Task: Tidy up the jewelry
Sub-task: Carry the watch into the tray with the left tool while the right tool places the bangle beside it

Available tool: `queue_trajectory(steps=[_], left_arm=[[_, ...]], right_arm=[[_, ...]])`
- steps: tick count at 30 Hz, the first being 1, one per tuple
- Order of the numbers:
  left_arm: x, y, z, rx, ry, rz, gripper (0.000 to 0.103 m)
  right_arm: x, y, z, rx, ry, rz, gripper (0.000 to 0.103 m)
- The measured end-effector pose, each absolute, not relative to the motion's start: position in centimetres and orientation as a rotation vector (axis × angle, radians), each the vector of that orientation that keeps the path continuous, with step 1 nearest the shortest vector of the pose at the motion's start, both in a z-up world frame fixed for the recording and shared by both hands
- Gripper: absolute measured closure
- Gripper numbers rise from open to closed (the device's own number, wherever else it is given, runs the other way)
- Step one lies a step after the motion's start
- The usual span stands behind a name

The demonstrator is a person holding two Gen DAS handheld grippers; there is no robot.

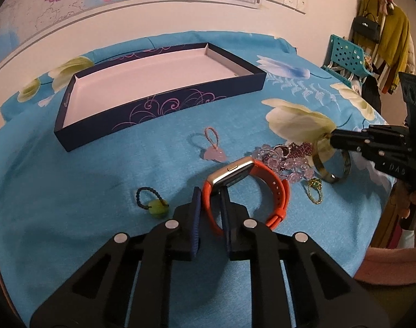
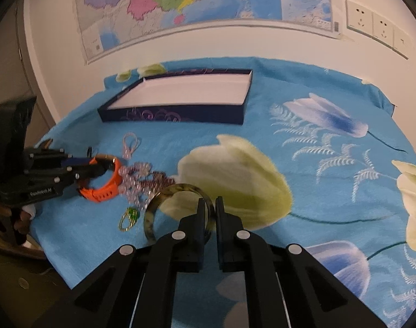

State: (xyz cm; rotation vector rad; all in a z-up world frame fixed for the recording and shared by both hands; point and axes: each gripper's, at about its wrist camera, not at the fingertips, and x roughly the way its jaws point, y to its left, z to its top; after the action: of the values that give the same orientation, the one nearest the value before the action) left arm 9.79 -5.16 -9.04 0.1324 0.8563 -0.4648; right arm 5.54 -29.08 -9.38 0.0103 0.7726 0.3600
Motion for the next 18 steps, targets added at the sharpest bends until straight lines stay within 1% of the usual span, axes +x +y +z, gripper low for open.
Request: queue_trajectory(steps=[5, 10, 18], left_arm=[[10.2, -4.0, -7.8, 0.08, 0.838, -0.458, 0.09], [11.3, -2.3, -5.1, 0.046, 0.782, -0.444, 0.09], [16.6, 0.2, -1.5, 0.032, 0.71, -0.352, 0.09]], right_arm=[[6.6, -29.6, -7.4, 0.031, 0.72, 0.369, 0.097], [9.2, -28.8, -4.9, 0.013, 0.644, 0.393, 0.097], [16.4, -26.5, -1.8, -0.041, 0.578, 0.414, 0.097]])
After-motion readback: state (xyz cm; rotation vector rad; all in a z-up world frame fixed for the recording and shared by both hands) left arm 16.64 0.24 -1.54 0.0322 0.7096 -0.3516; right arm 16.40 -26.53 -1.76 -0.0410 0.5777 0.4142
